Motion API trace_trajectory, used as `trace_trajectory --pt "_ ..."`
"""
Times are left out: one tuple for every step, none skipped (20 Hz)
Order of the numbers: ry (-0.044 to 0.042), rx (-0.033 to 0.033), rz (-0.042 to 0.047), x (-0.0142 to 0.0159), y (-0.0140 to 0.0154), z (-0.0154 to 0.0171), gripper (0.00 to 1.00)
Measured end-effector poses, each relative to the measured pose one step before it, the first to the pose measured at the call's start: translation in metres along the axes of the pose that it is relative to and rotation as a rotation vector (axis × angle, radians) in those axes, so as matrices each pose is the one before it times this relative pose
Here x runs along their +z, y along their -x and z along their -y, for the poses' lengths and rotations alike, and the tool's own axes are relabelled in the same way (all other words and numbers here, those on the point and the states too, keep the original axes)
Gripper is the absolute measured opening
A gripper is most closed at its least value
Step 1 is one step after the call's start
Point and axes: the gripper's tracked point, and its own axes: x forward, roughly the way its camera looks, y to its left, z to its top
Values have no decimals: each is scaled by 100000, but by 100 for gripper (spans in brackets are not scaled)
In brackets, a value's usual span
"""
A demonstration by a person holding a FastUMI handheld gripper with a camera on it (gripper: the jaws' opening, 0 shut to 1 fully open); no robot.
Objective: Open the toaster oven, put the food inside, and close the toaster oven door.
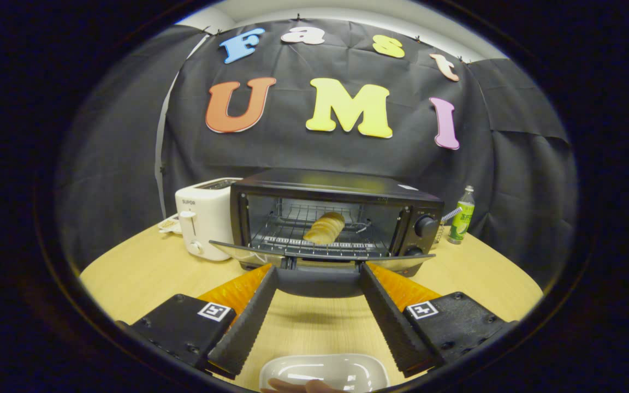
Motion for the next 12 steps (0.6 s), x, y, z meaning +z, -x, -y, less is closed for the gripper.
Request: trace_trajectory --pt "-75 -113 2323 863 -112 94 100" --pt "620 -261 2140 912 -321 30 100" --pt "1337 -568 -265 419 -401 118 100" --pt "1157 -258 -2299 50 -578 -99 100" --pt "-291 495 -829 -139 -187 -172 100" --pt "-943 758 209 100 -32 -329 100" --pt "-572 -738 -116 -125 114 199 100" --pt "-341 -1222 -827 -311 -264 420 100" --pt "-1284 -767 -959 -309 22 92 100" --pt "-1525 289 -914 -172 29 81 100" --pt "-1099 365 -725 -147 85 210 100" --pt "-883 93 -355 -130 95 543 100"
